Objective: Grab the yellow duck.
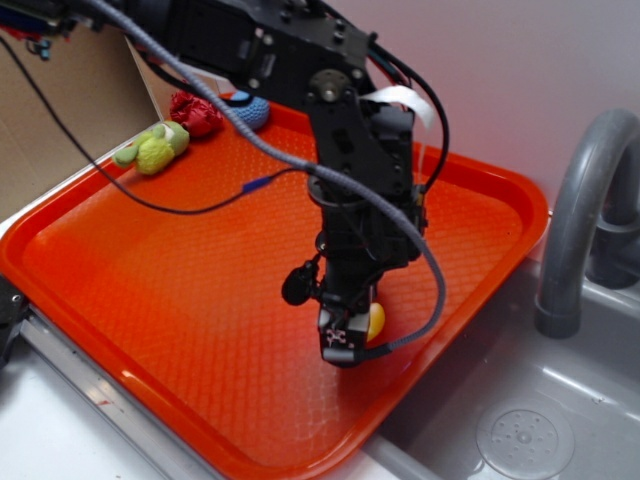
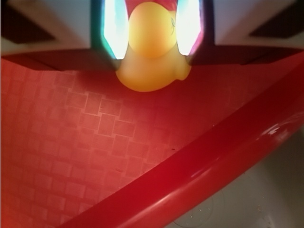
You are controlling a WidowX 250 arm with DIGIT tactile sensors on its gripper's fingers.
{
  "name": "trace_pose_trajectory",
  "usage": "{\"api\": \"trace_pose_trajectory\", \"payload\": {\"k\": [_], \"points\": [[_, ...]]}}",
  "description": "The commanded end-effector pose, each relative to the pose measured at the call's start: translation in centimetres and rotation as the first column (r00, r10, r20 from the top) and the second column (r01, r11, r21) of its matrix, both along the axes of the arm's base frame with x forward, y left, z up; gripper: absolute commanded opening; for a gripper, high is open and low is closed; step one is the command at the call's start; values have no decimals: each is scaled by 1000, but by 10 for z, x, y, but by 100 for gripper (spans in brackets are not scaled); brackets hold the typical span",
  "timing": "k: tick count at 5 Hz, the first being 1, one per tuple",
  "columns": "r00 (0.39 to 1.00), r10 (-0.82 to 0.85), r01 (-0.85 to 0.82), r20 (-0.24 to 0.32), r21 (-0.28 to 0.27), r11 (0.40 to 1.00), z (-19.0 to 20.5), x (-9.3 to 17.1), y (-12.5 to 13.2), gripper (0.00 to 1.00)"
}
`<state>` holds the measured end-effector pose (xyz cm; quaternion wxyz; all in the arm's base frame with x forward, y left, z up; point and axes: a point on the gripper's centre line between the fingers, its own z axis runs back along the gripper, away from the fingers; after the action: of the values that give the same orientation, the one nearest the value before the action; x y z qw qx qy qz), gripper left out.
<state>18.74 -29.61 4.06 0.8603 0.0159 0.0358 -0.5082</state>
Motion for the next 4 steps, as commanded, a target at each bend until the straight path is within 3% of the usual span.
{"api": "trace_pose_trajectory", "payload": {"k": [1,2,3,4], "points": [[986,117,-101,118,-133,986,74,-27,34,0],[923,323,-286,207,-191,939,120,-37,76,0],[846,474,-432,242,-208,877,168,-44,108,0],[789,585,-549,189,-211,809,219,-44,131,0]]}}
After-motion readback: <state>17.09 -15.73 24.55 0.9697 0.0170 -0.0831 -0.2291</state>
